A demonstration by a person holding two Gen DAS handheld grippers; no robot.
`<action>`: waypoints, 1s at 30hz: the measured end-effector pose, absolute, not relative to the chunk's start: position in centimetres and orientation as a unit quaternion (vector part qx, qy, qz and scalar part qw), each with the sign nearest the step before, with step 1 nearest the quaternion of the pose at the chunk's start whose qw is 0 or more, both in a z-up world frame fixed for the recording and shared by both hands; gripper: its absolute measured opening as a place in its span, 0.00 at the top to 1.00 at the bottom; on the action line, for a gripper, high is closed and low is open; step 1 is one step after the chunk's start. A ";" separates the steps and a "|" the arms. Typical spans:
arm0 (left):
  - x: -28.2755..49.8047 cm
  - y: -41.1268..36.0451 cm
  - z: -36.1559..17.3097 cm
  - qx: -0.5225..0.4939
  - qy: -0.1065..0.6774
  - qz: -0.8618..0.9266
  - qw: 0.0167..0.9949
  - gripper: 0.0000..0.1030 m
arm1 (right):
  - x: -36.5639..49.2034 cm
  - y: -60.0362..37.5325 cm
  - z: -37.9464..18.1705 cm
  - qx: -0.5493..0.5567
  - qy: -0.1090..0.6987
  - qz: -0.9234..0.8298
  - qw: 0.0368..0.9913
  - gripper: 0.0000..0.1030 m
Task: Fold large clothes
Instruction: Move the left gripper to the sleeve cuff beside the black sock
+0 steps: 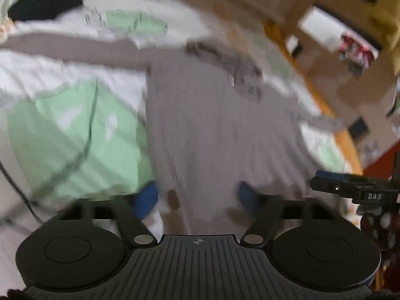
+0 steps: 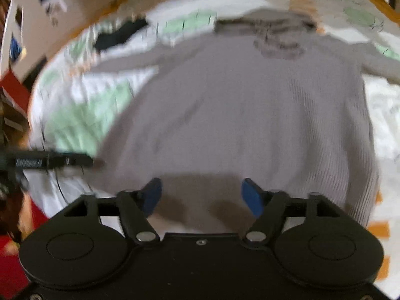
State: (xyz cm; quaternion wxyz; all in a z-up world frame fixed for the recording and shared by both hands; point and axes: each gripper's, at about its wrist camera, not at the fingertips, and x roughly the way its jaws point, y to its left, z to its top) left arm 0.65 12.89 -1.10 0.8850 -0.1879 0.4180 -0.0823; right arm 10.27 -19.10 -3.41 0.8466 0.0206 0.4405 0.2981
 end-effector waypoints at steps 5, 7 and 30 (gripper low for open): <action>4.0 15.8 1.2 -0.158 0.377 -0.043 0.911 0.15 | 13.5 -18.3 -0.9 0.057 0.379 0.285 0.879 0.07; 5.7 17.7 1.6 -0.168 0.366 -0.032 0.915 0.15 | 14.7 -17.9 -0.3 0.072 0.368 0.284 0.882 0.05; 20.1 36.6 -6.5 -0.231 0.392 0.175 0.873 0.15 | 24.6 -5.1 -3.1 0.022 0.357 0.322 0.877 0.03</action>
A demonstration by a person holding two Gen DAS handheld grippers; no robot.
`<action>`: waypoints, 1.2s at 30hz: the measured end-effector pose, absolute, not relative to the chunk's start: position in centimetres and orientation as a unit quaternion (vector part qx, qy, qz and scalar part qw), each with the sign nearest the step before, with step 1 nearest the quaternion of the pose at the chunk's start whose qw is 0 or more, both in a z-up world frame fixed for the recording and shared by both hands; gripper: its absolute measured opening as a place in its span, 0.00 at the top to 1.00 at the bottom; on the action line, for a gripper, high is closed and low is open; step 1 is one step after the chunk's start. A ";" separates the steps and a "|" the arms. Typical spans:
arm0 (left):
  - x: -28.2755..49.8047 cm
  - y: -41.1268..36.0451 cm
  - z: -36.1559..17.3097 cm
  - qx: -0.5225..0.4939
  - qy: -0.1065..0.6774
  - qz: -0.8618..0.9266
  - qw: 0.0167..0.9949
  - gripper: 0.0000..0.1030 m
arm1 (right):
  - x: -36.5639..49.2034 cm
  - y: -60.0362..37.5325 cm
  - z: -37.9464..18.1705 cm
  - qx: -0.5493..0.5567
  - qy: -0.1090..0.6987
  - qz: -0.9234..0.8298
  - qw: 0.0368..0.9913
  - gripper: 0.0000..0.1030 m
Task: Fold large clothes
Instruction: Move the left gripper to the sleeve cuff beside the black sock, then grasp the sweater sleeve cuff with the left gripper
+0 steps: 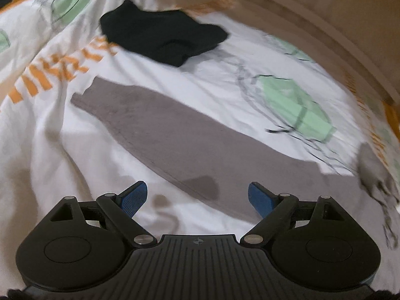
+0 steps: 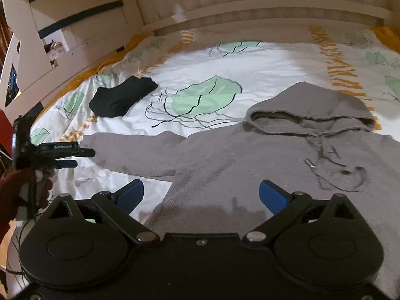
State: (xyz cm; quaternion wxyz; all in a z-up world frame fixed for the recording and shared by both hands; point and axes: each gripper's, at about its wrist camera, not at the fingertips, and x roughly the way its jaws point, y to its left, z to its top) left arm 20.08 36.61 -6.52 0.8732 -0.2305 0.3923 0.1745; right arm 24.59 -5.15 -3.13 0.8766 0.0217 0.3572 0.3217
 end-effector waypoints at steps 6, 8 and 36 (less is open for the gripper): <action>21.2 39.7 -9.3 -0.298 0.369 0.209 0.855 0.15 | 26.3 -3.4 -4.9 0.021 0.367 0.318 0.874 0.04; 21.6 40.1 -9.5 -0.308 0.361 0.216 0.854 0.15 | 26.9 -2.8 -5.5 0.015 0.367 0.315 0.875 0.04; 22.5 41.5 -10.6 -0.348 0.282 0.211 0.869 0.17 | 27.4 7.9 -13.2 -0.175 0.326 0.367 0.853 0.57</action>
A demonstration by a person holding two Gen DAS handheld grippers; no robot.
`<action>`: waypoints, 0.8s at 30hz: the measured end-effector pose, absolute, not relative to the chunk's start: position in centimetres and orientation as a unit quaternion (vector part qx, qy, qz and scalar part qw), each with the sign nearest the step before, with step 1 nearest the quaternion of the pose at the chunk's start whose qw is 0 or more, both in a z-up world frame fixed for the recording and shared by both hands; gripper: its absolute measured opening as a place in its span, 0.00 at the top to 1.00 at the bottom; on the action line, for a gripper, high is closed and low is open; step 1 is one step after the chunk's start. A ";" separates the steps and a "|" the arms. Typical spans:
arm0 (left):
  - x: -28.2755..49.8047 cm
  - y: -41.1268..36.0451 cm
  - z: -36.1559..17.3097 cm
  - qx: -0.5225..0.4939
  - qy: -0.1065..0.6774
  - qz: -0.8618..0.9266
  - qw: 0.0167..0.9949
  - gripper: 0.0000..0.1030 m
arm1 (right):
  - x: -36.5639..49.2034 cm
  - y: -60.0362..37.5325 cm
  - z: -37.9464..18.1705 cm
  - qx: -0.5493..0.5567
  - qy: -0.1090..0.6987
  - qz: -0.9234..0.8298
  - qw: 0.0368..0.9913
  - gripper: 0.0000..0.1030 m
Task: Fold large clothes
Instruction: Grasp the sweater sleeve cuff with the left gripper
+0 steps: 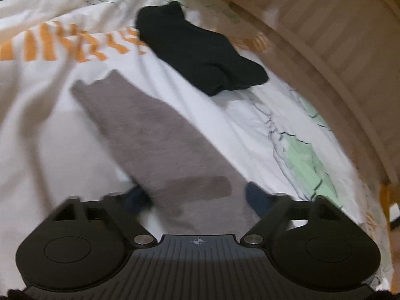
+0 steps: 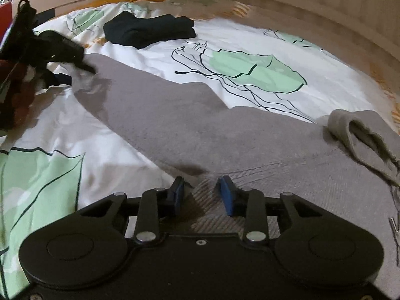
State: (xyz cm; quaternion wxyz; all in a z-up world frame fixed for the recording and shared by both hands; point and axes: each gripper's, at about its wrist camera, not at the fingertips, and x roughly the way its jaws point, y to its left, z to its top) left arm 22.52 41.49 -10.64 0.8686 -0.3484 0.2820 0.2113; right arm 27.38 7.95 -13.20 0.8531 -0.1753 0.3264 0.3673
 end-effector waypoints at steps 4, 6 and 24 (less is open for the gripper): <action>22.9 41.0 -10.4 -0.285 0.305 0.255 0.872 0.91 | 28.5 6.9 -12.0 -0.137 0.346 0.387 0.844 0.56; 22.0 42.1 -10.8 -0.327 0.288 0.242 0.867 0.92 | 28.9 5.9 -11.0 -0.105 0.341 0.396 0.846 0.56; 20.9 43.1 -10.9 -0.381 0.260 0.221 0.859 0.93 | 36.7 7.8 -13.2 -0.070 0.350 0.334 0.873 0.61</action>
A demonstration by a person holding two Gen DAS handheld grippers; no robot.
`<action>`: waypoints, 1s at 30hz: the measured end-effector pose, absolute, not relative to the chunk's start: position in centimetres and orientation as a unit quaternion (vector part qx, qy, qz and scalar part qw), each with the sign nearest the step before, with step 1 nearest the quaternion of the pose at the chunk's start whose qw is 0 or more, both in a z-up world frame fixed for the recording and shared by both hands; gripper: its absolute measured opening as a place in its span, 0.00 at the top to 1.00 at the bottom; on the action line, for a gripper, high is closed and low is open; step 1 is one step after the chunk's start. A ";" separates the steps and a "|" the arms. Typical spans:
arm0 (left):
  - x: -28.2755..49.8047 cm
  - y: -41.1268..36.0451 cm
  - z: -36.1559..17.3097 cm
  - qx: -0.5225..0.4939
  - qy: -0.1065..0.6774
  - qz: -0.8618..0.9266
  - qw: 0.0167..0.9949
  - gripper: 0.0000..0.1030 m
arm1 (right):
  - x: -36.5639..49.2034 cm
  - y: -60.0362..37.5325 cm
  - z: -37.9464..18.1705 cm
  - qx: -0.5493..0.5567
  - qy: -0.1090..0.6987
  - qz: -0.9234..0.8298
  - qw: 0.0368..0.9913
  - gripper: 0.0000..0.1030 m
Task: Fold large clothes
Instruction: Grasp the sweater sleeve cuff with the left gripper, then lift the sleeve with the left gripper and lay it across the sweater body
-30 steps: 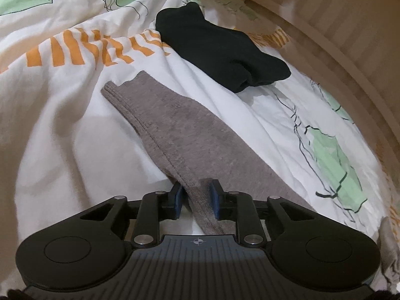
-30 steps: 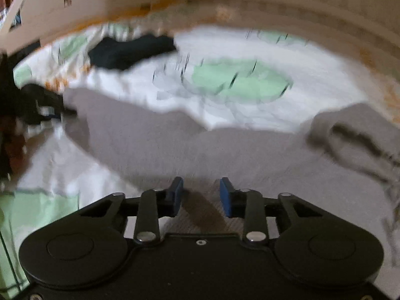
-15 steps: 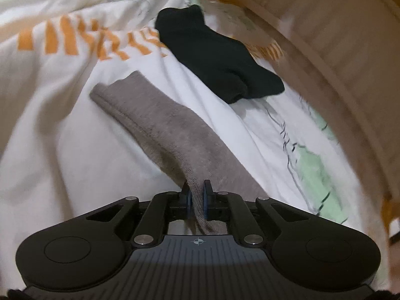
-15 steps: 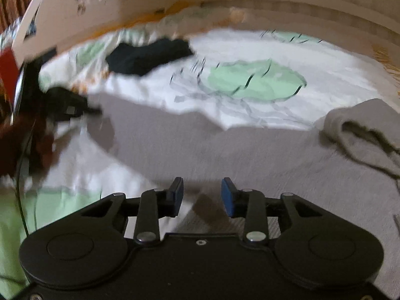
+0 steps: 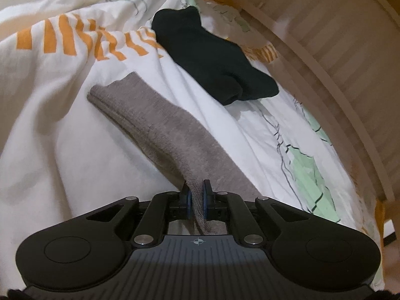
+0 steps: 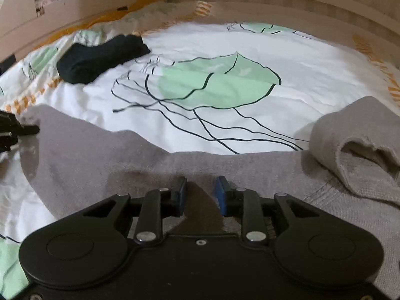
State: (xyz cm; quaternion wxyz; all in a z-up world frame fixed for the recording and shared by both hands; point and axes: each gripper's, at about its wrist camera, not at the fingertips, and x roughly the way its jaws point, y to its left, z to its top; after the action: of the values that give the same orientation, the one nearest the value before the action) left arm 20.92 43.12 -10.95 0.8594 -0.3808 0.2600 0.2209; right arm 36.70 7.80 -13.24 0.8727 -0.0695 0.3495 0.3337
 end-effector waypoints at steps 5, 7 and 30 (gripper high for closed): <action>20.6 41.4 -8.1 -0.335 0.240 0.205 0.888 0.93 | 36.1 5.8 -11.4 -0.033 0.351 0.342 0.871 0.61; 20.8 40.1 -6.3 -0.298 0.238 0.195 0.904 0.93 | 35.3 4.5 -10.7 -0.025 0.352 0.348 0.868 0.61; 28.6 10.3 -0.5 -0.113 0.273 -0.091 0.951 0.93 | 30.4 -10.9 -10.7 0.077 0.391 0.275 0.875 0.57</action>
State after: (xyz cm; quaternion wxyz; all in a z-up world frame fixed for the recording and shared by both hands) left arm 28.60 10.27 -0.48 0.9511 -0.1134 0.2726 -0.0911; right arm 30.40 -10.93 -10.72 0.8751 0.0772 0.3907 0.2749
